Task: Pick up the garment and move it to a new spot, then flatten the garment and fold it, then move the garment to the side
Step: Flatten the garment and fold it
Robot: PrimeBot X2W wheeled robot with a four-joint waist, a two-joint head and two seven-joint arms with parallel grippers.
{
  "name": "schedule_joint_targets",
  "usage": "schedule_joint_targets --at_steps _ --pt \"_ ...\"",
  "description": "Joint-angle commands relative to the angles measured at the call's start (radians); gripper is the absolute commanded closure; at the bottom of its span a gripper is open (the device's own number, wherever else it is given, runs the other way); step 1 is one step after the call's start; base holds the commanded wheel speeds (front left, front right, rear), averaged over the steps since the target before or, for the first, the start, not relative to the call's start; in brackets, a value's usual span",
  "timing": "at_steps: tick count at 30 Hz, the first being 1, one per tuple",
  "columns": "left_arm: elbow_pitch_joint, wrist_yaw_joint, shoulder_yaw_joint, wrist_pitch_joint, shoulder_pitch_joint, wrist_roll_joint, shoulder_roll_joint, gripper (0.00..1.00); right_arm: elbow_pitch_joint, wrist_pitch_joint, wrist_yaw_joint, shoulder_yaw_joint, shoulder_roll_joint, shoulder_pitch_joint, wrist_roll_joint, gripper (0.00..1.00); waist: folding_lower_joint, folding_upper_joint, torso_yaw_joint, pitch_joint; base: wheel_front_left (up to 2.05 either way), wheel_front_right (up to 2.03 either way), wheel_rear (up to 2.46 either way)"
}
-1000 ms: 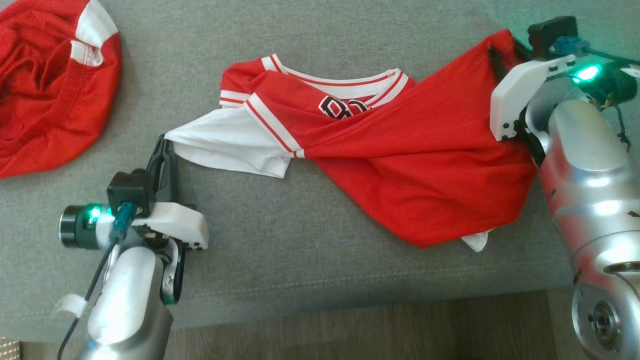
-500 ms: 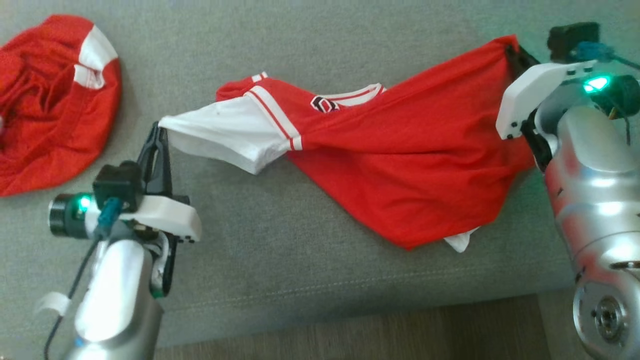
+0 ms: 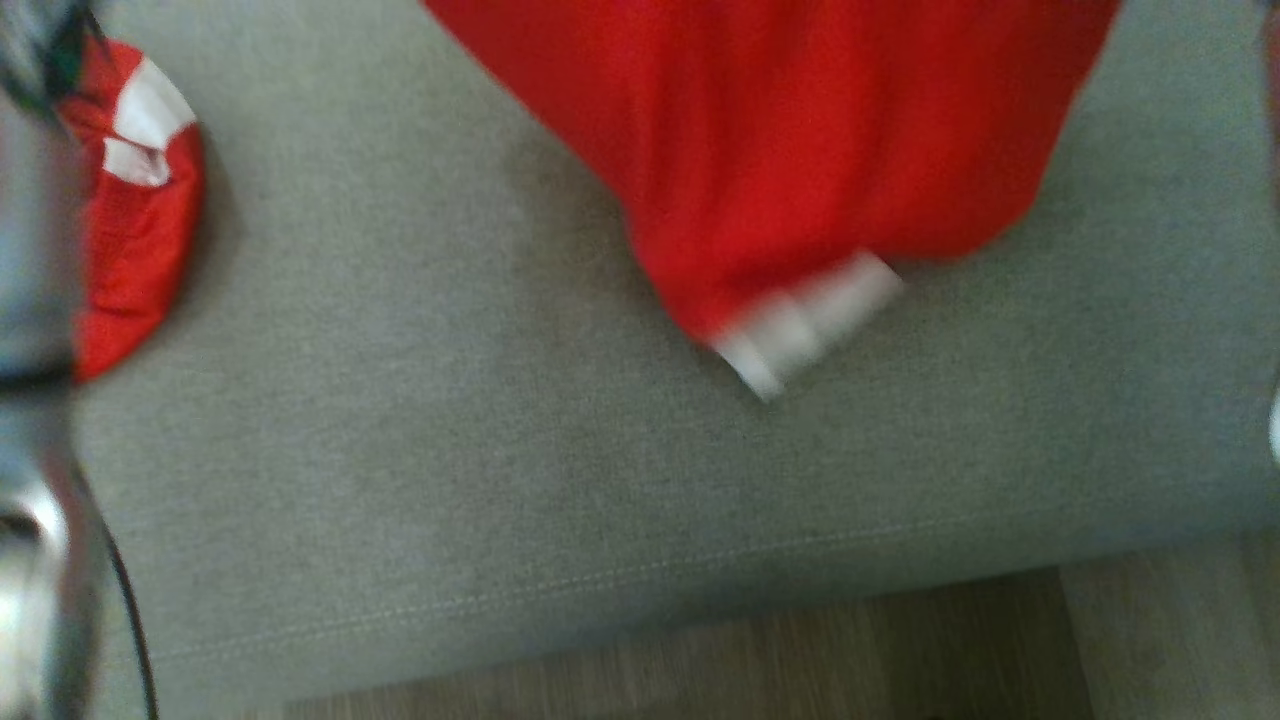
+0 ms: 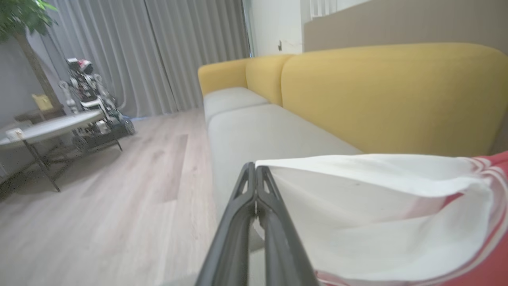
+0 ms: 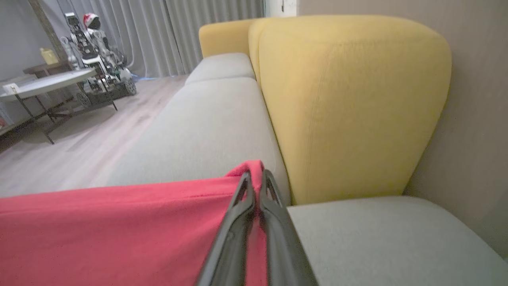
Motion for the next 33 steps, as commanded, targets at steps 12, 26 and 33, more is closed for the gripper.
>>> schedule_joint_targets --at_steps 12,26,33 --pt "0.25 0.099 -0.046 -0.283 -0.672 0.168 0.073 1.0 -0.094 -0.181 0.0 -0.065 -0.078 -0.366 -0.142 1.0 0.0 0.0 0.013 0.238 0.0 0.0 0.0" --pt "0.216 0.002 -0.071 -0.357 -0.276 0.045 0.02 1.0 0.001 -0.22 0.0 -0.11 -0.127 -0.13 -0.205 1.0 0.0 0.0 0.091 0.232 0.0 0.0 0.0" --pt "0.056 -0.003 -0.04 -0.358 0.158 -0.065 0.003 1.0 0.048 -0.229 0.0 -0.109 -0.104 0.09 -0.155 1.0 0.0 0.0 0.089 0.137 0.0 0.0 0.0"
